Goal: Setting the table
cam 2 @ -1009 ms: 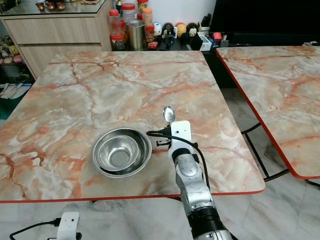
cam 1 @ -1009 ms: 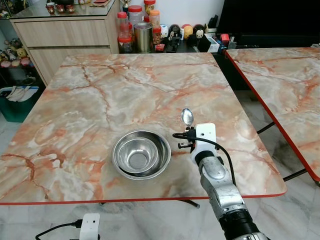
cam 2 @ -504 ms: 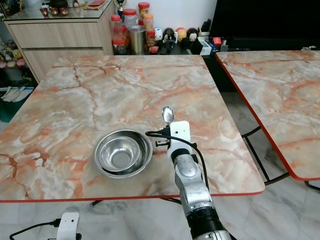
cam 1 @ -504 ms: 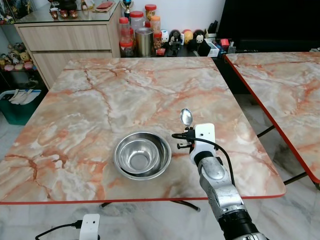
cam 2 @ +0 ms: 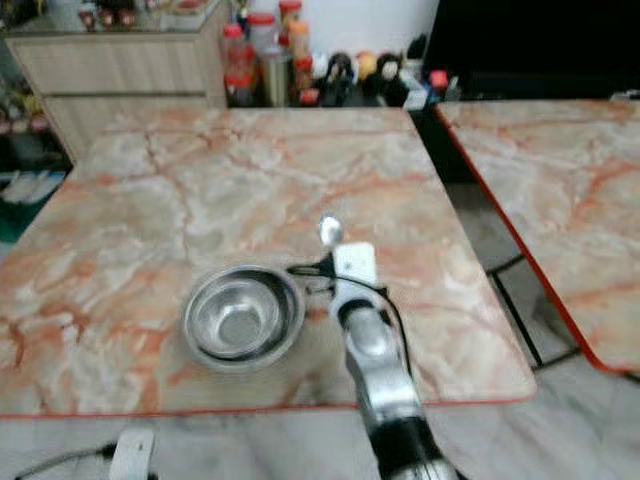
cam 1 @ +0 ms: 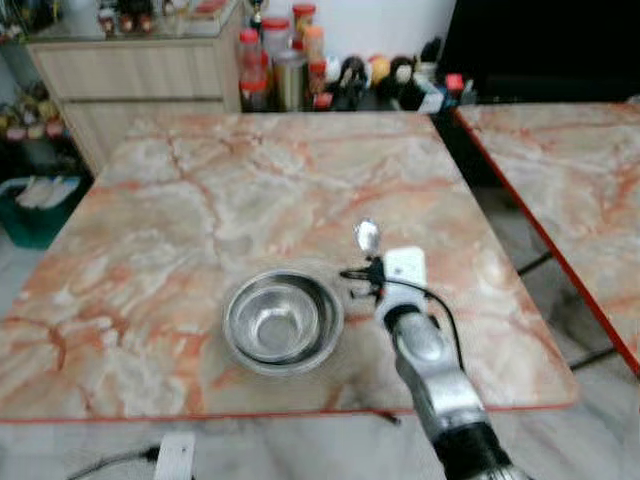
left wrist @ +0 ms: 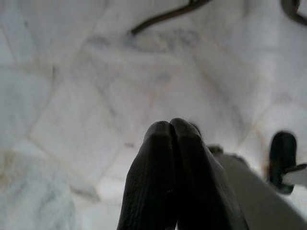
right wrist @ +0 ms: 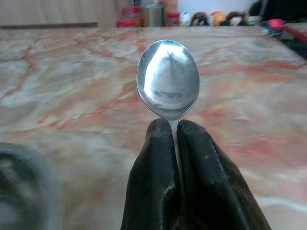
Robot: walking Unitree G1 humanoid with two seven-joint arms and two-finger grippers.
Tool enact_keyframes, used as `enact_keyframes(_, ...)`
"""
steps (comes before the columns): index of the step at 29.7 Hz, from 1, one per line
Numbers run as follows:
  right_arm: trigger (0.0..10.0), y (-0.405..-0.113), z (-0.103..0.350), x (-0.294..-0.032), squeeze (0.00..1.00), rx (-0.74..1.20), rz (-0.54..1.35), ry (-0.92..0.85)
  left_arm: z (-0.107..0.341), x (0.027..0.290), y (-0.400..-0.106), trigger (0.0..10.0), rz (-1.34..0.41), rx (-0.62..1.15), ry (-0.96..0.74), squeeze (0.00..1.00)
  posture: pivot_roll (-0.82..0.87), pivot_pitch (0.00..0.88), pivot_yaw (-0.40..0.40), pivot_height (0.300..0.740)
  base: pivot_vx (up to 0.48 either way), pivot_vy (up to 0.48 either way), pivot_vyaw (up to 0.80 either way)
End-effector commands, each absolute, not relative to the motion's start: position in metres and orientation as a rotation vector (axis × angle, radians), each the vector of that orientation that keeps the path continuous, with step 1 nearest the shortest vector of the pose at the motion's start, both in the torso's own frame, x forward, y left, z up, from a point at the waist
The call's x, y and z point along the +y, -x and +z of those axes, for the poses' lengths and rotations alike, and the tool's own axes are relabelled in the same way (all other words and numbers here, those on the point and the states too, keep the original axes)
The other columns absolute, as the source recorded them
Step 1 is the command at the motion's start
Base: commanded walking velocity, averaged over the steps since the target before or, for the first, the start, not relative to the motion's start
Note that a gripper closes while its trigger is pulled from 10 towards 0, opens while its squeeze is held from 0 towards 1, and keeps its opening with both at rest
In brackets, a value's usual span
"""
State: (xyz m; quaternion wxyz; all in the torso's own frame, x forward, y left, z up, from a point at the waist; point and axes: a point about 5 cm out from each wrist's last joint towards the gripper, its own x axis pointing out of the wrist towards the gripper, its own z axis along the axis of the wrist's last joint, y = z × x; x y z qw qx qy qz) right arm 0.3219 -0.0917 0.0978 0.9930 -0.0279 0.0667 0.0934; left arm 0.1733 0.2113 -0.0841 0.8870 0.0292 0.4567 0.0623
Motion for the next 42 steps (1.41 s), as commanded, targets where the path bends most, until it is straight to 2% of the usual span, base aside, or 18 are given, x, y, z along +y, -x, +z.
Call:
enact_keyframes(1, 10.0, -0.324, 0.103, -0.098, 0.0, 0.11, 0.167, 0.058, -0.086, 0.207, -0.171, 10.0, 0.126, 0.962, -0.051, 0.0, -0.08, 0.041, 0.002, 0.74, 0.311, 0.0, 0.0)
enact_keyframes(9, 10.0, -0.324, 0.103, -0.098, 0.0, 0.114, 0.165, 0.056, -0.086, 0.206, -0.171, 10.0, 0.122, 0.964, -0.052, 0.0, -0.08, 0.04, 0.001, 0.74, 0.292, 0.0, 0.0)
enact_keyframes(23, 10.0, -0.318, 0.092, -0.09, 0.0, 0.198, 0.179, 0.065, -0.087, 0.207, -0.169, 10.0, 0.125, 0.971, -0.051, 0.0, -0.08, 0.044, 0.0, 0.74, 0.0, 0.0, 0.0)
enact_keyframes(42, 10.0, -0.311, 0.078, -0.091, 0.0, 0.366, 0.173, 0.073, -0.087, 0.208, -0.169, 10.0, 0.116, 0.976, -0.052, 0.0, -0.07, 0.032, -0.001, 0.74, 0.0, 0.0, 0.0)
